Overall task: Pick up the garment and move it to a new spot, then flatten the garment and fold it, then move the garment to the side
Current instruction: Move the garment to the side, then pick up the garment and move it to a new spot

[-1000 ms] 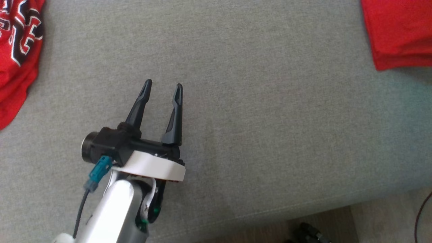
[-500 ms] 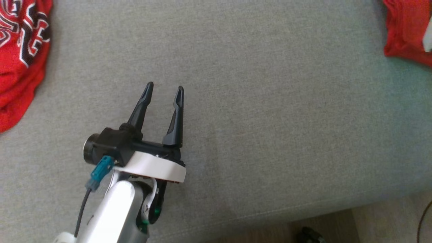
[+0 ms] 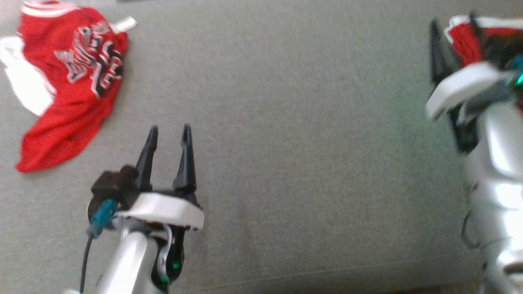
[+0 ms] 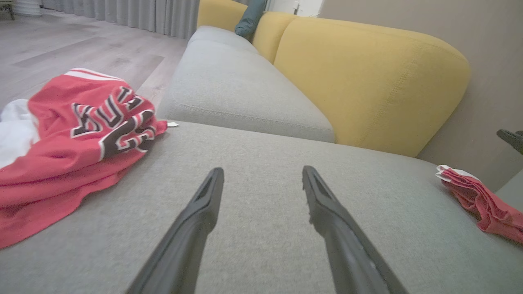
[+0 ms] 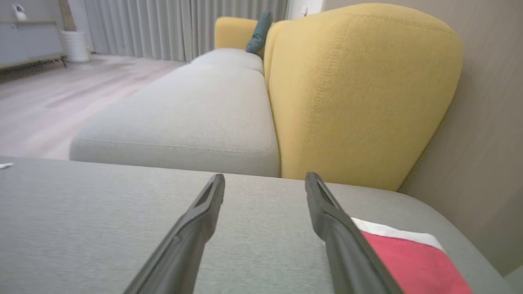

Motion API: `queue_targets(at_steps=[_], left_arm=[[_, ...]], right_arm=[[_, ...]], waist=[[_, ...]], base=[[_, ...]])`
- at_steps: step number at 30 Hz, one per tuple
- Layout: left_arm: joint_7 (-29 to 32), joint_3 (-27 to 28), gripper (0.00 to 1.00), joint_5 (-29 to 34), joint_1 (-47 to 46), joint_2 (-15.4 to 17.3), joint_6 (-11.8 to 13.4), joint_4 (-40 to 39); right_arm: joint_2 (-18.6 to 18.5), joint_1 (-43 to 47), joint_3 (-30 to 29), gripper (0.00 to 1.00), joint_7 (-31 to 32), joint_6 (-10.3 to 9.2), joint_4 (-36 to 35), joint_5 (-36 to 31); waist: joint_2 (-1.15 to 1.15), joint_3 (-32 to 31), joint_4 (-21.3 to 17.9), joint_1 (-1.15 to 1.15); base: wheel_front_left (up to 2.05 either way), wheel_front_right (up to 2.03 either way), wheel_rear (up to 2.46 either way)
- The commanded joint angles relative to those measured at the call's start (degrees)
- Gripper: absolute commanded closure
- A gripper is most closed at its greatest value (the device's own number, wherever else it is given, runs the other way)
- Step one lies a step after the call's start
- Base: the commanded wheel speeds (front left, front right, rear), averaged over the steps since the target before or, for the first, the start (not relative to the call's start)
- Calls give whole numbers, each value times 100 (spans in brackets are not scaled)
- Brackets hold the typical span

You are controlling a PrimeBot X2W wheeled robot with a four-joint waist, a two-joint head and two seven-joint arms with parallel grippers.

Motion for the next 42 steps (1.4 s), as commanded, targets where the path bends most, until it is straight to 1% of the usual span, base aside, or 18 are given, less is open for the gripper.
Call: queue_targets(at_steps=[1, 6, 9, 10, 11, 14, 20, 29, 42], left_arm=[[-62, 272, 0, -75, 70, -11, 33, -87], [-68, 534, 0, -138, 373, -76, 42, 38], [-68, 660, 0, -130, 576, -104, 11, 90], [-69, 683, 0, -121, 633, -111, -12, 113], [-69, 721, 0, -95, 734, -125, -49, 155], [-69, 751, 0, -7, 842, -138, -74, 198], [-69, 755, 0, 71, 945, -166, -125, 230], [-70, 839, 0, 83, 1107, -195, -139, 245], [-70, 807, 0, 102, 1166, -209, -181, 322]], right_arm=[[187, 219, -24, 0, -141, 37, -323, 55], [666, 1230, -311, 0, -374, 37, -829, 8], [865, 1867, -362, 0, -422, 37, -1236, 47], [899, 2077, -376, 0, -434, 37, -1385, 86], [934, 2497, -384, 0, -431, 37, -1681, 148], [943, 3053, -215, 0, -434, 37, -2101, 455], [945, 3744, -122, 0, -484, 37, -2597, 756], [946, 4308, 6, 0, -576, 37, -3177, 958], [946, 4456, 86, 0, -472, 37, -3244, 967]], waist=[[0, -530, 288, 0], [0, -1063, 514, 0], [0, -1267, 590, 0], [0, -1322, 618, 0], [0, -1422, 671, 0], [0, -1479, 719, 0], [0, -1525, 780, 0], [0, -1570, 746, 0], [0, -1628, 768, 0]], base=[[0, 0, 0], [0, 0, 0], [0, 0, 0], [0, 0, 0], [0, 0, 0], [0, 0, 0], [0, 0, 0], [0, 0, 0], [0, 0, 0]])
